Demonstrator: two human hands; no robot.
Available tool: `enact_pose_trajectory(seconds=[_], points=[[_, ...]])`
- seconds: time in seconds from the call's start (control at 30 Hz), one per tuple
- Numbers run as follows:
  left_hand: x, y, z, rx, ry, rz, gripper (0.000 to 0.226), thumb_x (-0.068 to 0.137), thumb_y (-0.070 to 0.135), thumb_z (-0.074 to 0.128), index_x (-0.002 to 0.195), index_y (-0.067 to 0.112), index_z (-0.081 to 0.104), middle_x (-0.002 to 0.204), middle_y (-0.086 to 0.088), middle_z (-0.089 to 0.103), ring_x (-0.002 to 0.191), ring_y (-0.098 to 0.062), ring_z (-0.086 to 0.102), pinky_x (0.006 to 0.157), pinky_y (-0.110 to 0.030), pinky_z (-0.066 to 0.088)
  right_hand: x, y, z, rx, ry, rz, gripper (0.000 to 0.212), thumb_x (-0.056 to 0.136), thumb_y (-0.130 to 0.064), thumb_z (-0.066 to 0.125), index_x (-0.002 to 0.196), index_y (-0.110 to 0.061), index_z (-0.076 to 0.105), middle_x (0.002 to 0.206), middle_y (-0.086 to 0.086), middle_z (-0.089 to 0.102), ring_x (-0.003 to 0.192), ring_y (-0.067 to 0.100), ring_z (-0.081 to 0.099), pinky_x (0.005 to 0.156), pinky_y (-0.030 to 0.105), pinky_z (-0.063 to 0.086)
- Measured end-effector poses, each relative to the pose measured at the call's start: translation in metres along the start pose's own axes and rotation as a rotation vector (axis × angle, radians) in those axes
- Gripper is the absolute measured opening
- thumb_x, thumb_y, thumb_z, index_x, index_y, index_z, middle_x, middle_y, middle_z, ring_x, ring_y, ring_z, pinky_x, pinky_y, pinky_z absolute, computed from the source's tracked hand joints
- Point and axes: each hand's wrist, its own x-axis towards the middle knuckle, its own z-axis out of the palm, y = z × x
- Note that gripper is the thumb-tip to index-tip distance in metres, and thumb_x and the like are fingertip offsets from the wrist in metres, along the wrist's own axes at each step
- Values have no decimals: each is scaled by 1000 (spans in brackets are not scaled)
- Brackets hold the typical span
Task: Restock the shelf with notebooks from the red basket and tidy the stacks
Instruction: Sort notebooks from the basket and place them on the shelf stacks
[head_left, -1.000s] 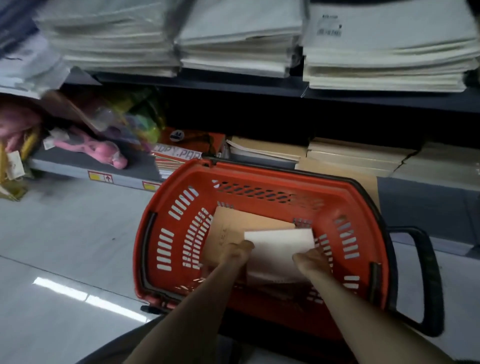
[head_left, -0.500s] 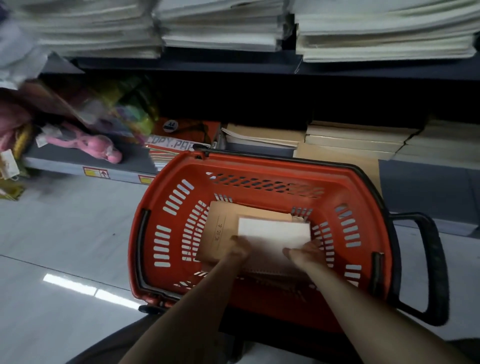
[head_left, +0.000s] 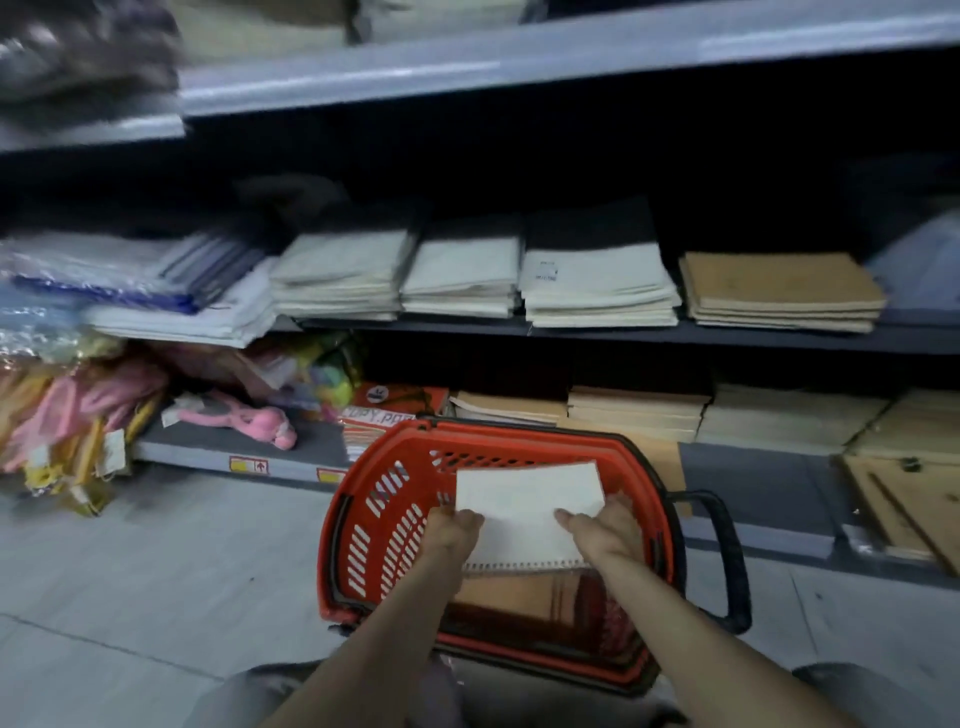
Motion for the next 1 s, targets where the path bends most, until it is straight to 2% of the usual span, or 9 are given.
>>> enact_pose_trajectory(seconds=[0.07, 0.13, 0.23, 0.33, 0.47, 0.6, 0.7, 0.9, 1.0], points=[[-27, 22, -18, -171, 22, 78, 5, 94, 14, 69, 94, 10, 67, 91, -3, 65, 73, -13, 56, 74, -30, 47, -14, -24, -21, 90, 54, -83, 55, 90, -46, 71, 132, -12, 60, 124, 13, 71, 107, 33, 69, 97, 43, 56], [-40, 47, -37, -324, 55, 141, 7, 88, 7, 75, 89, 4, 70, 81, -7, 70, 73, -21, 65, 66, -33, 55, -31, -50, -43, 182, 89, -151, 41, 98, -42, 60, 123, -10, 68, 115, 12, 72, 101, 34, 69, 93, 40, 56], [-59, 85, -64, -576, -24, 166, 29, 80, 9, 80, 105, -1, 70, 96, -19, 76, 91, -37, 73, 77, -46, 63, -58, -89, -76, 334, 108, -220, 25, 104, -35, 56, 105, -11, 65, 108, 10, 66, 108, 35, 64, 89, 34, 47], [-77, 118, -88, -863, -130, 227, 46, 75, 10, 79, 118, -4, 68, 112, -22, 75, 101, -35, 73, 73, -37, 62, -78, -120, -97, 538, 109, -280, 31, 102, -28, 60, 99, 2, 65, 95, 16, 70, 87, 34, 66, 78, 32, 44], [-107, 153, -103, -1213, -286, 288, 32, 97, 0, 59, 128, -9, 59, 128, -27, 64, 124, -34, 63, 82, -32, 58, -95, -155, -97, 815, 136, -298, 17, 95, -25, 67, 92, -8, 68, 91, 9, 73, 82, 31, 69, 79, 44, 58], [-146, 164, -96, -931, -449, 258, 27, 102, 11, 58, 126, -2, 62, 125, -30, 67, 109, -42, 71, 77, -42, 63, -102, -182, -72, 1102, 105, -281, 15, 96, -17, 66, 104, -5, 68, 96, 10, 75, 87, 30, 71, 88, 49, 59], [-143, 170, -95, -689, -481, 344, 24, 105, 10, 54, 122, -5, 60, 112, -30, 72, 93, -41, 77, 66, -38, 65, -101, -191, -48, 1167, -6, -269, 22, 94, -16, 66, 114, -8, 67, 101, 9, 74, 90, 29, 70, 76, 42, 54], [-78, 198, -125, -637, -298, 423, 21, 104, -1, 47, 114, -12, 61, 104, -23, 70, 81, -29, 69, 60, -29, 61, -80, -194, -26, 979, -65, -445, 44, 87, -15, 73, 128, -13, 57, 104, 8, 78, 86, 25, 76, 70, 36, 47], [-46, 209, -134, -639, -308, 419, 11, 99, 0, 56, 109, -3, 61, 104, -20, 56, 84, -30, 59, 63, -28, 60, -65, -203, -33, 841, -1, -535, 57, 91, -17, 75, 142, -24, 50, 79, -3, 76, 78, 19, 69, 92, 47, 51]])
